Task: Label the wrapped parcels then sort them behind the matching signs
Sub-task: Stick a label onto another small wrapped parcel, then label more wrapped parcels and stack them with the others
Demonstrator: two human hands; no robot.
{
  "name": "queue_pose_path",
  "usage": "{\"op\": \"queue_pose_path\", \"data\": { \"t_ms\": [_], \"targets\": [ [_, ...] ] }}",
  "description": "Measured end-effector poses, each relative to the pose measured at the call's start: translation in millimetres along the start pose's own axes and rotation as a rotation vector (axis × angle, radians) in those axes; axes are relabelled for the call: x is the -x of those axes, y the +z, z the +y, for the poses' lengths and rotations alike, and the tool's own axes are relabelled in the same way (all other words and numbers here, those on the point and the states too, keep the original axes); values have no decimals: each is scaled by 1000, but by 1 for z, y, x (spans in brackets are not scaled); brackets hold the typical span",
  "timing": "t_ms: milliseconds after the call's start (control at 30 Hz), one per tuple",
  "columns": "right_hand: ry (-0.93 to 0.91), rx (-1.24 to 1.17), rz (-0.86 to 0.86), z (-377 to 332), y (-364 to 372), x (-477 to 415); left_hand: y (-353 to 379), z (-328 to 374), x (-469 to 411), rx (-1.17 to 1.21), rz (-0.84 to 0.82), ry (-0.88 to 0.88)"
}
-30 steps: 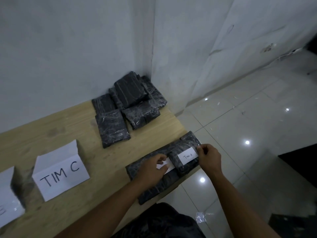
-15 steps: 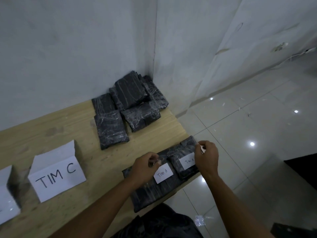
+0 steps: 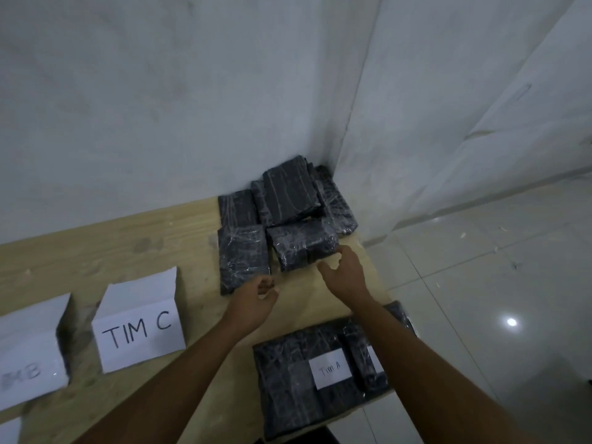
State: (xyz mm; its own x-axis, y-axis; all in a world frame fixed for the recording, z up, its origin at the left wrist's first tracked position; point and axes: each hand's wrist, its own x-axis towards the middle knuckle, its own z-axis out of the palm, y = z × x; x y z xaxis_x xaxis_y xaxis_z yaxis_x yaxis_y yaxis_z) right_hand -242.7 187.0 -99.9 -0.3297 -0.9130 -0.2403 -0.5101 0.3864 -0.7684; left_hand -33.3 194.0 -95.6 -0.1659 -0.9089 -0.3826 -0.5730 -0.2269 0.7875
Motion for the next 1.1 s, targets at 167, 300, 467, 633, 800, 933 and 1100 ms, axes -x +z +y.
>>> {"op": "queue_pose_path", "data": {
  "t_ms": [167,300,467,633,800,933,1100],
  "targets": [
    [117,21,-30,-4,14,-35,3,9,-21,151,-18,-163],
    [157,69,-63,0,17,-47,9,25,-32,259,-81,-211],
    [176,26,-59,1,19,-47,16,26,-44,367,-141,-270],
    [145,-16,-49,2,7,-31,17,22,-36,342,-48,-337],
    [80,-88,115,-7,-1,-1,4,13,-11,354,-25,-302],
    [42,-180,109,-24,9,26,-16,-1,8,352,47,-247],
    [36,-225,-40,-54,37,64,-52,-31,40,300,178,-218]
  ]
}}
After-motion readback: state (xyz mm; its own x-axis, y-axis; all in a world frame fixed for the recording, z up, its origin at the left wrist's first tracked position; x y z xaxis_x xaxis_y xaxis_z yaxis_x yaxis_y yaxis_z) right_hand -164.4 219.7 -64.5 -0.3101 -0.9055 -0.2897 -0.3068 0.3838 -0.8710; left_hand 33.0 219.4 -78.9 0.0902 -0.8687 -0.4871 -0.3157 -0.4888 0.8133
